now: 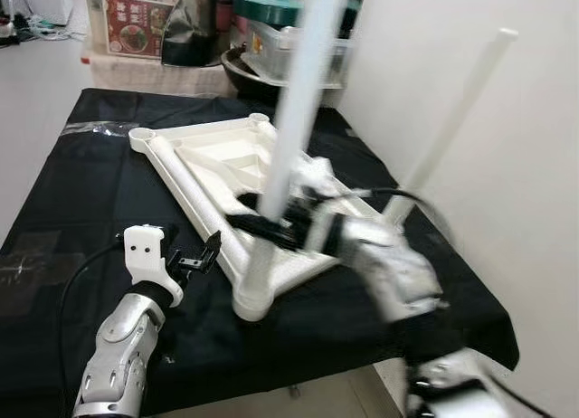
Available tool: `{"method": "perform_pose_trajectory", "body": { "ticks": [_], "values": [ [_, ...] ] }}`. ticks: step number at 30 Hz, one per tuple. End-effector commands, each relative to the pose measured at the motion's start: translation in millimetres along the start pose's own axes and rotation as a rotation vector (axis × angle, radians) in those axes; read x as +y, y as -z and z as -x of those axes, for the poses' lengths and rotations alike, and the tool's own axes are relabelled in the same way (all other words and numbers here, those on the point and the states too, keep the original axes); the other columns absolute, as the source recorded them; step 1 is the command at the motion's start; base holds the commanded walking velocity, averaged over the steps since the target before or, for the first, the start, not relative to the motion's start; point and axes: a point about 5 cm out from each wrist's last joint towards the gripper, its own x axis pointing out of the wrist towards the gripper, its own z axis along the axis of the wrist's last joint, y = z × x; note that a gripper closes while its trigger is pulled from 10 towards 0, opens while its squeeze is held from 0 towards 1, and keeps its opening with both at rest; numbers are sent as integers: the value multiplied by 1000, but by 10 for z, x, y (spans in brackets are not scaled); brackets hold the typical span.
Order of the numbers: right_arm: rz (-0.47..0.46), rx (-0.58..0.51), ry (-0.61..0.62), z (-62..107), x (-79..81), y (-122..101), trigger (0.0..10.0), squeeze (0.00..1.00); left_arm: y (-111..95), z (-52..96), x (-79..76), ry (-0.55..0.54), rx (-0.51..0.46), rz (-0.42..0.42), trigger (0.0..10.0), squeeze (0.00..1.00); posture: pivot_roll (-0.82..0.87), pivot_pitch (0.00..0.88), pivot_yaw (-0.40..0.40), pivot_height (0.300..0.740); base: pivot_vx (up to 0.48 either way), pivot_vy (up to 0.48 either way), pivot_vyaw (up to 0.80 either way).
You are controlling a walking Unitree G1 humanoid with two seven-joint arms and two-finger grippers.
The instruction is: Building children table
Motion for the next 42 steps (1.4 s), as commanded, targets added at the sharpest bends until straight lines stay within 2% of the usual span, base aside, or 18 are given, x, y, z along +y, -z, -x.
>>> {"method": "perform_pose_trajectory", "body": {
  "ticks": [1,3,7,8,9,10,11,12,17,18,24,30,31,32,38,39,40,42],
  "values": [
    [-1,194,323,185,-370,326,0,0,3,10,-4,0,-6,13,10000,0,174,0,-226,740,0,0,0],
    [-42,220,653,388,-568,425,0,0,-1,9,-6,3,-8,16,10000,0,159,0,-218,740,0,0,0],
    [-74,218,756,522,-517,468,0,0,-3,4,-13,6,-9,17,10000,0,159,0,-209,740,0,0,0],
    [-82,199,738,519,-445,449,5961,0,-5,2,-15,7,-8,16,10000,0,151,0,-200,740,0,0,0],
    [-87,186,724,513,-397,432,5961,0,-7,2,-15,8,-8,16,10000,0,151,0,-200,740,0,0,0],
    [-99,150,672,463,-311,383,10000,0,-9,2,-14,10,-7,16,10000,0,144,0,-195,740,0,0,0],
    [-108,126,648,421,-249,349,10000,0,-10,2,-14,11,-7,16,10000,0,144,0,-195,740,0,0,0],
    [-123,56,591,382,-173,248,10000,1000,-11,2,-13,12,-7,17,10000,0,138,0,-191,740,0,0,0],
    [-121,-70,343,308,-66,-20,10000,1000,-13,-1,-10,12,-7,19,10000,0,143,0,-195,740,0,0,0],
    [-120,-111,173,327,-20,-140,10000,0,-12,-4,-10,12,-8,20,10000,0,142,0,-196,740,0,0,0],
    [74,-166,-350,508,134,-363,10000,0,-4,-19,-10,13,-9,25,10000,0,150,0,-208,740,0,0,0],
    [130,-105,-587,471,280,-242,10000,0,1,-34,-14,11,-12,27,10000,0,167,0,-222,740,0,0,0],
    [133,-70,-624,416,330,-146,1176,0,3,-35,-12,9,-13,27,10000,0,177,0,-230,740,0,0,0],
    [133,-70,-624,416,330,-146,1176,0,3,-35,-12,9,-13,27,10000,0,177,0,-230,740,0,0,0],
    [42,78,-99,13,49,57,0,0,7,-15,-3,5,-15,29,10000,0,173,0,-228,740,0,0,0],
    [-14,148,344,69,-323,175,0,0,5,-8,-4,7,-16,32,10000,0,168,0,-223,740,0,0,0],
    [-14,148,344,69,-323,175,0,0,5,-8,-4,7,-16,32,10000,0,168,0,-223,740,0,0,0],
    [-58,181,743,418,-608,336,0,0,5,0,-8,11,-15,36,10000,0,158,0,-216,740,0,0,0]
  ]
}}
